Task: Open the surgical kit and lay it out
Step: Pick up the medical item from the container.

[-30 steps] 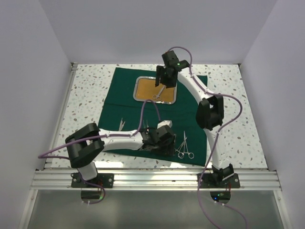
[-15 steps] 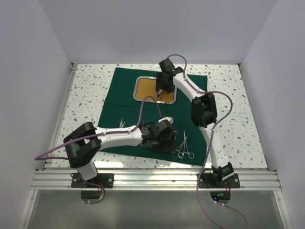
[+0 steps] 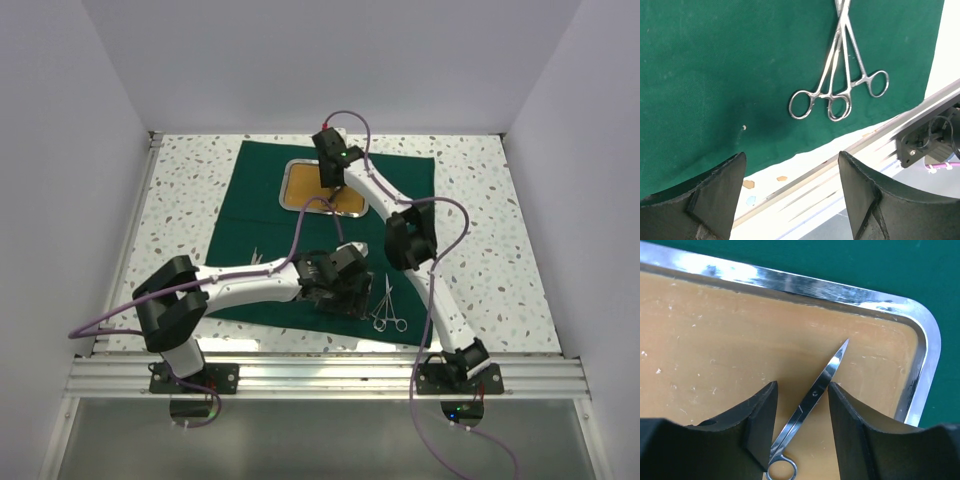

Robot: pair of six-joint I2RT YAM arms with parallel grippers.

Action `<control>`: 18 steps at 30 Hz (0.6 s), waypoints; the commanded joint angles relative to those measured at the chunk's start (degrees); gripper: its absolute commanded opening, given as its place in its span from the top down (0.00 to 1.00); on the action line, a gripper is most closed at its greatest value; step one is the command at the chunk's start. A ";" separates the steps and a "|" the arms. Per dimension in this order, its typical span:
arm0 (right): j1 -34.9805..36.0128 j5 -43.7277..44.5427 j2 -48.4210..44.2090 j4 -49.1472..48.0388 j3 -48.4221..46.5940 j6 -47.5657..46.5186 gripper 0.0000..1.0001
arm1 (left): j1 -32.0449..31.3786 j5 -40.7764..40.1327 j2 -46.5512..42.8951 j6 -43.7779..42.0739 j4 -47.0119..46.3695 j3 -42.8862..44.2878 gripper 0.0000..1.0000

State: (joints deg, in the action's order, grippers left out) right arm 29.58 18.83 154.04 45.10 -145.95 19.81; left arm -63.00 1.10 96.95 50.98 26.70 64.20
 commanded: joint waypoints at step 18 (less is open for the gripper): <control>-0.40 -3.71 -3.01 7.38 10.58 1.02 1.00 | 4.20 0.31 1.41 -6.42 3.97 7.85 0.24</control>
State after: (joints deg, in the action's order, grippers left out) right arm 29.95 18.00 151.55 41.67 -140.62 20.78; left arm -60.23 1.58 99.48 46.74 29.34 68.55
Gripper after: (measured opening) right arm 0.185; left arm 0.766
